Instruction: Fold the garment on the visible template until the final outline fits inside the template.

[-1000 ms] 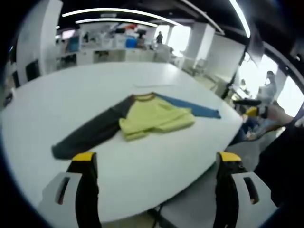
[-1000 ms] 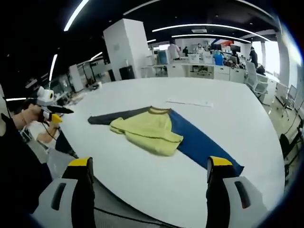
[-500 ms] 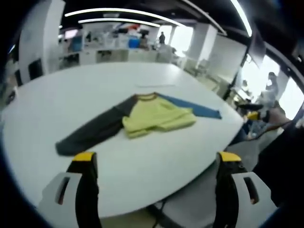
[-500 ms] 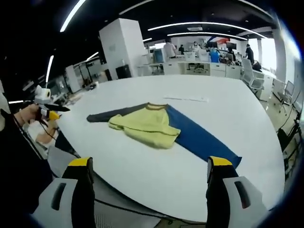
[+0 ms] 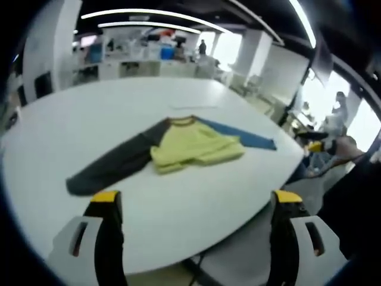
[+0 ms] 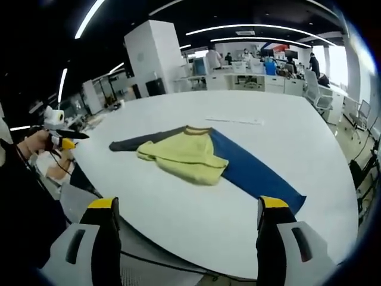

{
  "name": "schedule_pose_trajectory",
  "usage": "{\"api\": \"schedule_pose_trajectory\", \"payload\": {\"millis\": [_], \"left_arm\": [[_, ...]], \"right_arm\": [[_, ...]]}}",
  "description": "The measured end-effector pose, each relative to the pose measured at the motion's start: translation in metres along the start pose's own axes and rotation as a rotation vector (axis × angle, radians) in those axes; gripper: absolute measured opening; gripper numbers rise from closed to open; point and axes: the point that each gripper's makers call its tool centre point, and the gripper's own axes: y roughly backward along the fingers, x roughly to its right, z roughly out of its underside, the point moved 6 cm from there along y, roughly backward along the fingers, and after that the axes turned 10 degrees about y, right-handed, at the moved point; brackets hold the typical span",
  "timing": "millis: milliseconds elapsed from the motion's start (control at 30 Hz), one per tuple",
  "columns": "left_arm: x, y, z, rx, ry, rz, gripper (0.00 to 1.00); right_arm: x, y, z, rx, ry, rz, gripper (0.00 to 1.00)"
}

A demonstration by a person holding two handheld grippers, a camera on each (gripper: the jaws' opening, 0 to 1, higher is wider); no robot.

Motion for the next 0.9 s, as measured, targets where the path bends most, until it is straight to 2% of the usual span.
{"api": "schedule_pose_trajectory", "payload": {"millis": [300, 433, 600, 900], "left_arm": [[-0.003, -0.003, 0.000, -0.007, 0.003, 0.001, 0.99], [-0.004, -0.008, -0.005, 0.015, 0.048, 0.020, 0.95], [-0.009, -0.022, -0.003, -0.039, 0.020, -0.001, 0.90], [-0.015, -0.051, -0.004, -0.072, 0.045, 0.020, 0.83]], "right_arm": [[0.003, -0.001, 0.001, -0.012, -0.007, 0.011, 0.90], [0.007, -0.007, -0.002, 0.003, -0.008, 0.011, 0.85], [0.012, -0.017, -0.004, -0.008, 0.008, -0.001, 0.81], [0.022, -0.043, -0.008, -0.011, 0.012, -0.039, 0.69]]}}
